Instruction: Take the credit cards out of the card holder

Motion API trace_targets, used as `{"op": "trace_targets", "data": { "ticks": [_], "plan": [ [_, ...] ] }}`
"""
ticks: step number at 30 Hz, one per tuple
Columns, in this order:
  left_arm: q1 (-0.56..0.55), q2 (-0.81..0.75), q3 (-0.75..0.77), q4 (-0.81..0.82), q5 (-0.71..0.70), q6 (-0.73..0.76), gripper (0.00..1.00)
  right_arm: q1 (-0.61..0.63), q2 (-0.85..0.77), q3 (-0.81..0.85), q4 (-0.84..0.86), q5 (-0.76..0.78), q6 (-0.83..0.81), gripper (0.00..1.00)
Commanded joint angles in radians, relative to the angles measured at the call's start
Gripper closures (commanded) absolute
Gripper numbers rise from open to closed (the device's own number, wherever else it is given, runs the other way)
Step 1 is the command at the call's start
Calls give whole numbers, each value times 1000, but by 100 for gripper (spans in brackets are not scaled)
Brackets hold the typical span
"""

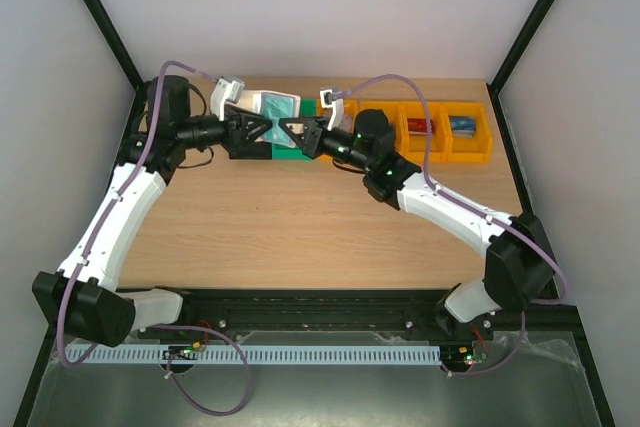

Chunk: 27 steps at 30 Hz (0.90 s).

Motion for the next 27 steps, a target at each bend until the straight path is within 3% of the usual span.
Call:
{"op": "trace_targets", "data": {
  "ticks": [1,9,15,21,27],
  "plan": [
    [-216,3,23,-18,505,14,69,108,108,75,37,-74,-16,98],
    [-213,-9,60,-158,526,162,65,79,96,31,150,-146,62,98],
    [-195,-13,77,-200,447,192,64,73,59,33,7,-64,-26,98],
    [-186,-24,66,-243,255,228,62,72,-3,5,-56,-37,-97,98],
    [-161,-40,31,-238,257,233,61,68,-27,-11,-54,-72,-123,98]
  ]
}}
